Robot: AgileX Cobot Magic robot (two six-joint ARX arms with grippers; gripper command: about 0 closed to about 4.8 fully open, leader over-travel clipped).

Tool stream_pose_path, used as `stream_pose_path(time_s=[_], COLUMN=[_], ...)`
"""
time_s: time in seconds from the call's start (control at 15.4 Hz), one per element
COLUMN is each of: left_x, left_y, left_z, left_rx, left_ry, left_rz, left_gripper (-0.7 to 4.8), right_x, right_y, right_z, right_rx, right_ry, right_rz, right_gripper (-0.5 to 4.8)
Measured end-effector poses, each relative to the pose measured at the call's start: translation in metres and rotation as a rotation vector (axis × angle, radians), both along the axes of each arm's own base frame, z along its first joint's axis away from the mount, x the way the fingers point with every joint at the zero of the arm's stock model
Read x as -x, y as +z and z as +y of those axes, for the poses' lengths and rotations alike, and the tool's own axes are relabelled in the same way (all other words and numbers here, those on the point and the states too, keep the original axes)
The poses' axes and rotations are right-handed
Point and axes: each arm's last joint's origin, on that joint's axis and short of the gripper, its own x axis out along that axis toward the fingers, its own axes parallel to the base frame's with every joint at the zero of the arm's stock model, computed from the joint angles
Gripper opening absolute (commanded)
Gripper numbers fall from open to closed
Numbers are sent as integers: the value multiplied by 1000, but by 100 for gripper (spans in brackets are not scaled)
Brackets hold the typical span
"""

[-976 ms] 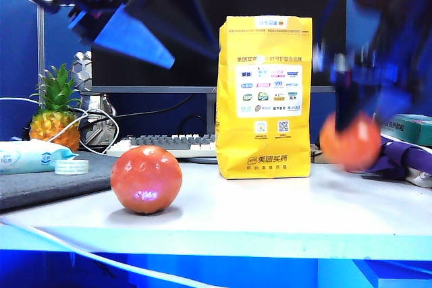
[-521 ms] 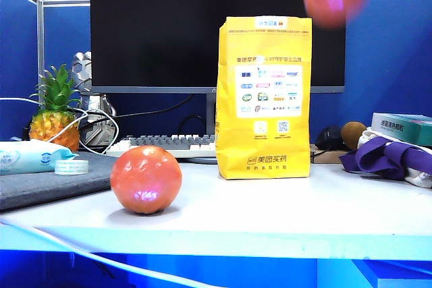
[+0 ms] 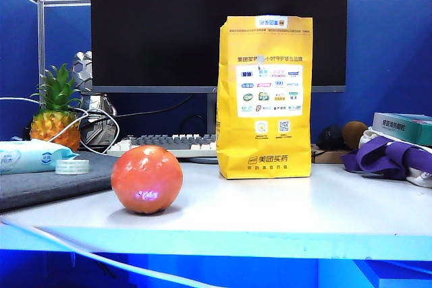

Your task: Pick up the orange and throw it into the yellow paper bag.

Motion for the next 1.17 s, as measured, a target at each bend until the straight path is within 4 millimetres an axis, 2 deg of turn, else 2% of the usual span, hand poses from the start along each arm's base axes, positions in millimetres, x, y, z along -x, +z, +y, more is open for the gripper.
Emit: stream_pose_path(time_s=[0.13, 0.2, 0.26, 0.33, 0.59, 0.78, 0.85, 0.91, 0.98, 1.11, 1.17], left_x=[-1, -1, -1, -1, -1, -1, 6, 24, 36, 65, 96], left_y=[-3, -4, -5, -5, -4, -1, 7, 34, 48, 64, 68], left_z=[1, 1, 1, 1, 1, 7, 17, 43, 60, 102, 131], left_rx=[-18, -28, -34, -34, -34, -100, -143, -132, -99, -58, -17], left_ry=[5, -3, -2, 0, 0, 82, 182, 362, 432, 530, 537], left_rz=[20, 29, 34, 34, 34, -38, -96, -234, -284, -320, -339], left_gripper=[479, 479, 479, 479, 479, 479, 479, 479, 479, 479, 479], right_x=[-35, -44, -51, -53, -57, -50, -38, -9, 17, 70, 118], right_y=[1, -3, -10, -13, -8, -1, 9, 35, 57, 92, 113], right_z=[7, 9, 11, 11, 9, 8, 6, -2, -8, -18, -27], right_rx=[-1, 2, 6, 7, 22, -13, -28, -39, -19, -15, -9], right_ry=[4, 7, 9, 9, -99, -80, -60, -50, -33, -20, -17], right_rz=[-3, 14, 37, 44, -15, -1, -6, -69, -159, -317, -413], right_gripper=[85, 107, 254, 479, 479, 479, 479, 479, 479, 479, 479])
